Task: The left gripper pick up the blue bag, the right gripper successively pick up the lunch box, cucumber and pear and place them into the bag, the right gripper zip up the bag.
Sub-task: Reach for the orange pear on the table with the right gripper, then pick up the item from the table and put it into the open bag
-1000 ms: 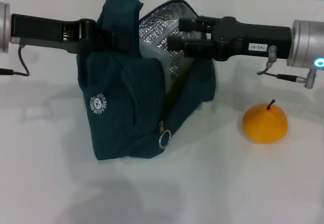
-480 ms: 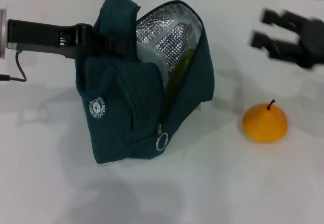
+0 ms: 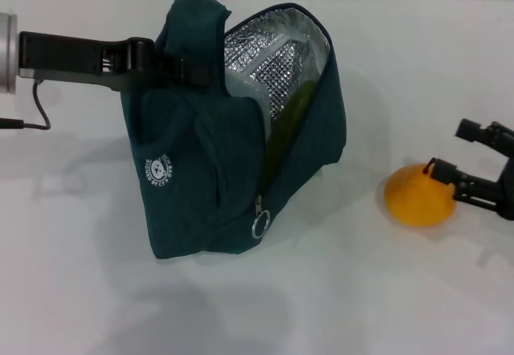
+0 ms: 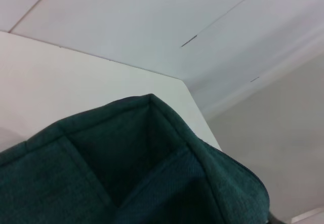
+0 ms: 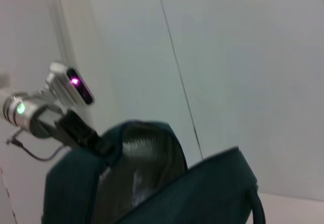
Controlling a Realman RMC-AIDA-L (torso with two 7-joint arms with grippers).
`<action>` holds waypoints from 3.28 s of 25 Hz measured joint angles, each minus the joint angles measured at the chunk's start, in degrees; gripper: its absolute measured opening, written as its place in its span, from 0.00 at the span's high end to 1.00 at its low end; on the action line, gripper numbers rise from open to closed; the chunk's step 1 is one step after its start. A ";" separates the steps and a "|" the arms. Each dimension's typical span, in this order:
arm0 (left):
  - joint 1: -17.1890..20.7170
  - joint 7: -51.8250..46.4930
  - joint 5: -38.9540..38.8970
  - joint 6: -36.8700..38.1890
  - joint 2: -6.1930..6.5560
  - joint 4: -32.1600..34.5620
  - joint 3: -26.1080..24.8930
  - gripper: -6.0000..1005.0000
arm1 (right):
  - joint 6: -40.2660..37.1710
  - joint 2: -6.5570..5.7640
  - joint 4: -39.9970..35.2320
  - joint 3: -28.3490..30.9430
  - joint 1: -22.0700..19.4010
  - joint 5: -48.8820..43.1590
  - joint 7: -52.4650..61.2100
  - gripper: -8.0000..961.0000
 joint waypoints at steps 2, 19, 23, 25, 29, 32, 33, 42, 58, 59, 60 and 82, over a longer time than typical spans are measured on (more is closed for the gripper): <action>-0.04 0.15 0.00 0.00 -0.06 0.00 0.00 0.95 | 0.88 0.38 2.45 -0.01 0.89 -0.03 -2.28 0.11; -0.22 0.33 0.35 -0.01 0.04 0.00 0.17 0.95 | 4.29 1.13 6.40 -0.78 2.96 -0.08 -10.37 0.48; -0.26 0.33 0.36 -0.01 0.06 0.00 0.45 0.95 | 4.74 1.17 6.46 -0.90 3.25 -0.07 -10.40 0.62; -0.27 0.34 0.33 -0.01 0.06 0.00 0.66 0.95 | 4.92 1.16 6.50 -0.93 3.25 -0.07 -10.41 0.67; -0.35 0.40 0.32 -0.01 0.06 0.00 0.70 0.95 | 4.99 1.17 6.64 -0.93 3.34 -0.07 -10.43 0.75; -0.38 0.42 0.32 -0.01 0.10 0.00 0.70 0.95 | 5.02 1.20 6.88 -0.93 3.47 -0.06 -10.44 0.82; -0.38 0.42 0.32 -0.01 0.13 0.00 0.70 0.95 | 5.02 1.21 6.94 -0.93 3.49 -0.06 -10.45 0.84; -0.38 0.42 0.33 -0.01 0.10 0.00 0.70 0.95 | 2.45 1.10 7.13 -0.18 3.18 3.16 -9.99 0.96; -0.42 0.45 0.05 -0.01 0.34 -1.76 2.06 0.95 | -16.98 0.06 5.14 12.05 11.65 6.49 4.67 0.93; -0.45 0.45 0.02 -0.01 0.38 -1.93 2.20 0.95 | -16.79 0.14 5.12 11.96 13.19 6.36 5.27 0.93; -0.47 0.45 0.02 -0.01 0.41 -1.98 2.25 0.95 | -16.33 0.31 5.11 11.86 15.30 6.23 5.83 0.93; -0.65 1.51 -2.07 -0.42 0.50 -2.90 1.84 0.95 | -1.28 2.20 7.87 -9.15 28.50 8.63 7.93 0.90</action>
